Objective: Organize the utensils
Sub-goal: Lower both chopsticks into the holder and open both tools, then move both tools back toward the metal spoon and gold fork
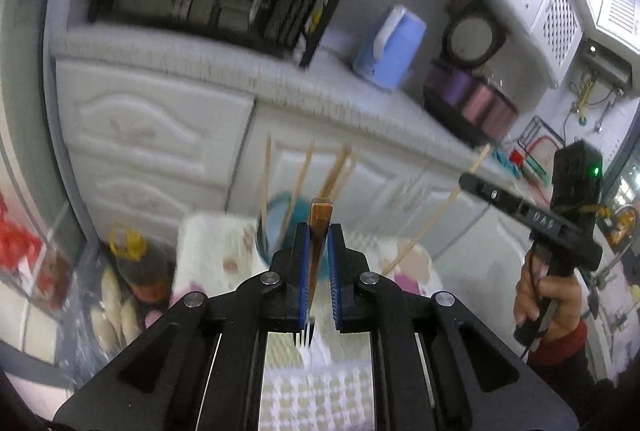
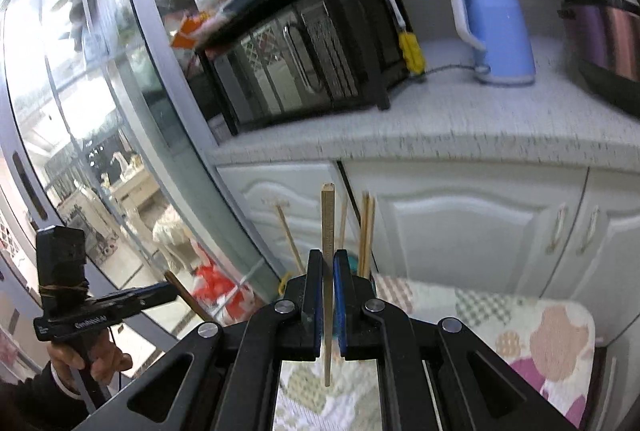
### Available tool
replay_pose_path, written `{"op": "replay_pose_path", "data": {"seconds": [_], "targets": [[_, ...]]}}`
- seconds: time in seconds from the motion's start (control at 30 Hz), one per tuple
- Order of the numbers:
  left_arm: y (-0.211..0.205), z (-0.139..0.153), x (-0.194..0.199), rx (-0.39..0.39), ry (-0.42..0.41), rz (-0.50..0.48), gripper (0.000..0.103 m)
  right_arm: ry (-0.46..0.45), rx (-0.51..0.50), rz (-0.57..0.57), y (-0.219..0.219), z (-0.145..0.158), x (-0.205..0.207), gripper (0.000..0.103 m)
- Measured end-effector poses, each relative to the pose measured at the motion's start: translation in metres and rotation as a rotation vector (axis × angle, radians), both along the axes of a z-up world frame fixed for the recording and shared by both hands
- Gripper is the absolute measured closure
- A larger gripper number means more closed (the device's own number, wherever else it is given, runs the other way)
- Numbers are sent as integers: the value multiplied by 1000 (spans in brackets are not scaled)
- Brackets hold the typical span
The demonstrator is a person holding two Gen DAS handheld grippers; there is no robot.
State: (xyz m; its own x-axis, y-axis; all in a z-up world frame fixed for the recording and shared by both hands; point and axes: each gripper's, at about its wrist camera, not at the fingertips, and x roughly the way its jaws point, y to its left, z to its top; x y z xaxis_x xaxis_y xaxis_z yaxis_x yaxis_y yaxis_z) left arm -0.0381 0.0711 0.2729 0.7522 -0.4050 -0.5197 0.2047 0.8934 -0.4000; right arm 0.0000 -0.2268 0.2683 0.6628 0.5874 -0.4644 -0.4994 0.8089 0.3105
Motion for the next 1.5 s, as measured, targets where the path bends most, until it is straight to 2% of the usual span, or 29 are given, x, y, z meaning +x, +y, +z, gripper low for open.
{"op": "replay_pose_path", "data": {"seconds": [0.13,0.27,0.4,0.5,0.7,0.9,0.93,0.97,1.0,1.07,1.13,1.17,1.2,1.27,1.5], "targets": [[1,23,20,15,-68,40,95,-43,-19,-25,15,13,16,98],[-3,28,45,12,-93,60,95,-61,-39,-48,32,12,33,98],[-16,18,69,50,-106,82,95,-80,-74,-72,45,6,48,98],[-27,2,83,91,-89,96,95,-79,-112,-77,56,-9,57,98],[-43,-38,101,155,-13,88,95,37,-108,-47,60,-51,75,98],[-50,-75,113,176,78,88,95,204,-56,-29,47,-87,94,97],[-52,-80,113,179,91,87,95,224,-60,-27,44,-92,94,96],[-53,-84,113,179,100,86,95,234,-69,-28,41,-96,92,87],[-54,-86,112,174,98,87,95,234,-72,-28,38,-96,90,74],[-54,-86,109,173,97,96,96,225,-62,-21,27,-98,80,60],[-53,-85,106,157,103,111,92,221,-58,-25,17,-100,72,59],[-52,-85,104,147,109,112,83,229,-61,-30,13,-102,71,59],[-52,-85,101,124,117,107,68,247,-61,-36,8,-106,68,59],[-53,-87,94,101,121,98,52,260,-59,-45,3,-111,64,59],[-76,-91,68,201,107,82,48,280,-65,-63,-1,-126,44,59]]}}
